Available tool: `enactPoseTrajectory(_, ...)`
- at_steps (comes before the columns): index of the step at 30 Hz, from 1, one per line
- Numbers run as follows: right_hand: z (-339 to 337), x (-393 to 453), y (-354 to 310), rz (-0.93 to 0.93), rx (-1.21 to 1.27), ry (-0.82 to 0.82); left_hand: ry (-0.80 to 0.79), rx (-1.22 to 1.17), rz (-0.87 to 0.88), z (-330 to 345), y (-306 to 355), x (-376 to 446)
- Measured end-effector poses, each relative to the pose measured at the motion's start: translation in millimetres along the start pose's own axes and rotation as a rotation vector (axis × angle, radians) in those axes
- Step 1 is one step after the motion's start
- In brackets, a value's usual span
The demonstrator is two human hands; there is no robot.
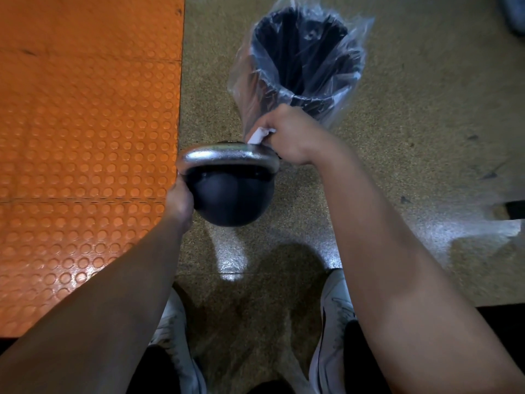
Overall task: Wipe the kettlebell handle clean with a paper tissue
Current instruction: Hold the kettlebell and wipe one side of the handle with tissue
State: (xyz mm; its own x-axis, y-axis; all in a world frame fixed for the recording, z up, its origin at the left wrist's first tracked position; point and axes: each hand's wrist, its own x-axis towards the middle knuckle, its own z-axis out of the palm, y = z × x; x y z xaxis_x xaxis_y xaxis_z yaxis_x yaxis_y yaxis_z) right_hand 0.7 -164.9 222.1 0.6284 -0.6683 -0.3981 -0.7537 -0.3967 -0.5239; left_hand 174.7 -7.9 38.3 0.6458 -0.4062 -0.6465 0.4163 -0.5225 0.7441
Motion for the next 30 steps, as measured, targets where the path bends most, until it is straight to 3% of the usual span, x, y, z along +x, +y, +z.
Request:
enactPoseTrajectory(4,0,-12,13,0.061,0.045,0.058,-0.006,-0.002,-0.006,-4,-2,4)
enactPoseTrajectory(8,11,-7,3,0.081,0.031,0.014,0.003,0.024,-0.022,-5,-3,8)
enactPoseTrajectory(13,5,-12,10,0.089,0.104,0.105,0.008,0.024,-0.009,-5,-5,9)
enactPoseTrajectory(18,11,-9,0,0.089,0.087,0.026,0.013,0.004,0.005,-2,-5,8)
enactPoseTrajectory(23,4,-16,12,0.072,0.121,0.121,0.02,0.0,0.005,-3,-8,12)
enactPoseTrajectory(30,12,-11,2,0.066,0.113,0.085,-0.001,-0.024,0.003,-1,-5,8)
